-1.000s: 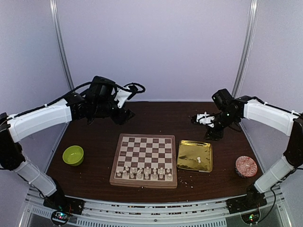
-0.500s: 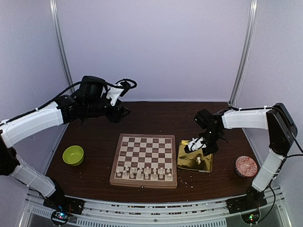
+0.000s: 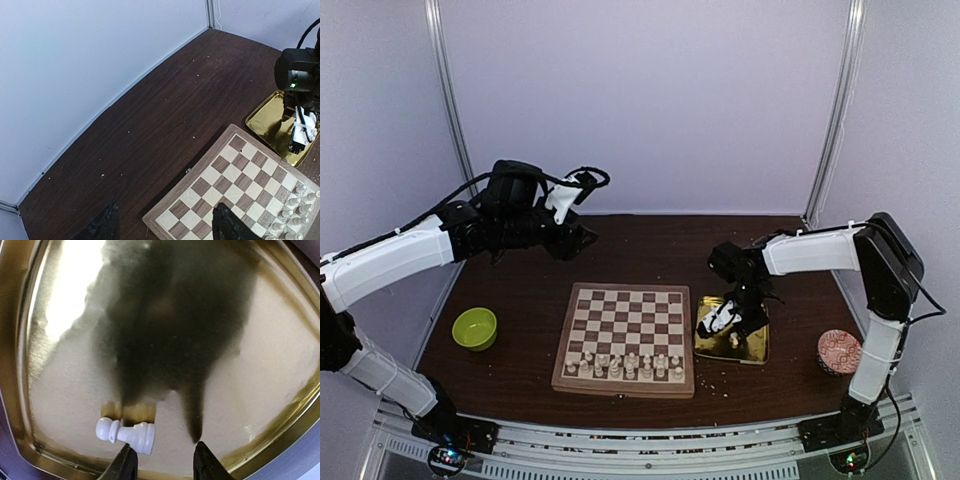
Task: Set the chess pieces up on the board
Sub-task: Pick up the pawn from the storage box.
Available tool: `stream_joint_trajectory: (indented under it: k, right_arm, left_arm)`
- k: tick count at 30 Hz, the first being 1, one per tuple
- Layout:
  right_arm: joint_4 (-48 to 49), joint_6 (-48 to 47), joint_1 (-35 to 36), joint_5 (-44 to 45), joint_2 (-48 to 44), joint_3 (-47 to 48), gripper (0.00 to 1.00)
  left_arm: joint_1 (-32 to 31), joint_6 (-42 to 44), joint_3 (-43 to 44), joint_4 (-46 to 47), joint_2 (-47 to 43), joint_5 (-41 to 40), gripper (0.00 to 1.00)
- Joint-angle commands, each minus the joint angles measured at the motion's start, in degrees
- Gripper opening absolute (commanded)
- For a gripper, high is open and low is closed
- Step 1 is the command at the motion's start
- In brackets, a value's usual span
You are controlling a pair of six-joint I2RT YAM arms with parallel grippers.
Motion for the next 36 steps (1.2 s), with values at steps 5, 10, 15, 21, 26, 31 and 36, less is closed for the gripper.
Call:
stream_joint_trajectory:
  k: [5,10,15,21,26,31,36]
  right_arm:
    - [-5.5,1.7,1.6,-1.7,3.5,3.0,0.38]
    - [-6.3,3.1,2.3,-5.1,4.0,4.5,0.38]
    - [-7.1,4.1,3.1,-6.2,5.2,5.1,0.36]
    - [-7.4,5.1,3.1,-5.7,6.4,5.3,0.31]
    - [-8.5,6.0,2.5,-5.3,6.3,5.1,0.32]
    - [-9.4,6.3,1.1,-4.4,6.1,4.7,0.32]
    - [-9.3,6.4,0.5,-4.6,5.5,3.9,0.29]
  left_arm:
    - [-0.1,0.8,-0.2,2.2,-1.0,1.2,0.64]
    - [-0.1,0.9,-0.3,2.2,-1.0,1.4,0.64]
    - [-0.1,0.9,-0.2,2.1,-0.9,1.9,0.64]
    - [-0.1,0.8,-0.1,2.1,-0.5,2.1,0.64]
    - [-0.1,0.8,0.0,2.0,-0.2,2.5,0.64]
    - [-0.1,0.8,0.0,1.9,-0.1,2.8,0.64]
    - [-0.1,0.8,0.1,1.9,0.0,3.0,0.64]
